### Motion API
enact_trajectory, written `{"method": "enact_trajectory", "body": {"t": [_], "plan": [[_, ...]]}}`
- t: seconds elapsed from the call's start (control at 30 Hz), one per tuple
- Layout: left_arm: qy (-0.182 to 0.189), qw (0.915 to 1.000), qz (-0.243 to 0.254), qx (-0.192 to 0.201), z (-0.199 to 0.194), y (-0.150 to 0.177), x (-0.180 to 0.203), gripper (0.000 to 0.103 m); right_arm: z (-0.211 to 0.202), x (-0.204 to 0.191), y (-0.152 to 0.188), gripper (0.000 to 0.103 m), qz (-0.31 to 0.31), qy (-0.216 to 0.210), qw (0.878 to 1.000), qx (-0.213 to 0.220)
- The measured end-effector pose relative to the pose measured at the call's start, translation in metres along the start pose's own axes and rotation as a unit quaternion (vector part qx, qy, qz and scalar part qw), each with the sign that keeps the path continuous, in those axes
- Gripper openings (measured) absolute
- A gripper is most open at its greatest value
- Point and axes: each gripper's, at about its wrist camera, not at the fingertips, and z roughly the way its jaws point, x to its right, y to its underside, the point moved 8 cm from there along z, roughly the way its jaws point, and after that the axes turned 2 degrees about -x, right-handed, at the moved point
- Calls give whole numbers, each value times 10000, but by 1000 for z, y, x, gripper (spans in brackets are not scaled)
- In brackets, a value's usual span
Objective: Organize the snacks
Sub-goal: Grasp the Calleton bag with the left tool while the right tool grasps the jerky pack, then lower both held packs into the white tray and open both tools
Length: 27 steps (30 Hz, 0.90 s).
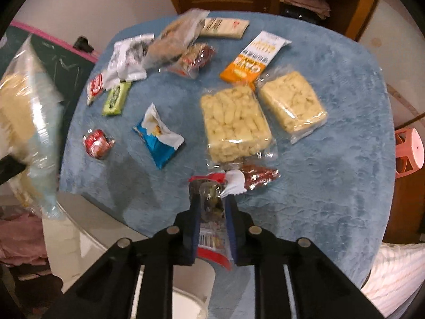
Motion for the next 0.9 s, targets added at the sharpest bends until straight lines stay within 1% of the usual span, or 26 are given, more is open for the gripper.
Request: {"method": "enact_trajectory", "body": {"t": [0.1, 0.2, 0.33, 0.4, 0.5, 0.57, 0.63, 0.7, 0.77, 0.83, 0.9], "plan": [[141, 9998, -7, 100, -20, 4, 7, 55, -10, 1, 2, 16, 170, -271, 9993, 193], [246, 9996, -7, 152, -35, 13, 8, 55, -21, 6, 5, 16, 287, -279, 9987, 301], [274, 9994, -56, 189, -50, 29, 4, 55, -55, 6, 11, 16, 351, -334, 9969, 614], [329, 9993, -76, 167, -56, 37, 3, 55, -77, 0, 14, 16, 345, -359, 9955, 811], [318, 9993, -4, 182, -70, 52, 4, 55, -114, -15, 19, 16, 227, -447, 9923, 1135], [319, 9993, 61, 177, -78, 64, 5, 55, -138, -31, 26, 16, 88, -543, 9900, 1298], [322, 9992, 176, 137, -85, 80, 8, 56, -158, -49, 41, 16, -117, -658, 9880, 1395], [298, 9990, 312, 68, -88, 98, 12, 56, -171, -69, 60, 16, -342, -779, 9863, 1414], [223, 9988, 446, -19, -89, 115, 15, 56, -173, -83, 76, 16, -482, -838, 9856, 1388], [101, 9980, 606, -124, -85, 133, 19, 56, -169, -95, 94, 16, -566, -894, 9863, 1263], [85, 9972, 700, -250, -79, 149, 22, 56, -160, -104, 110, 16, -606, -885, 9879, 1120]]}}
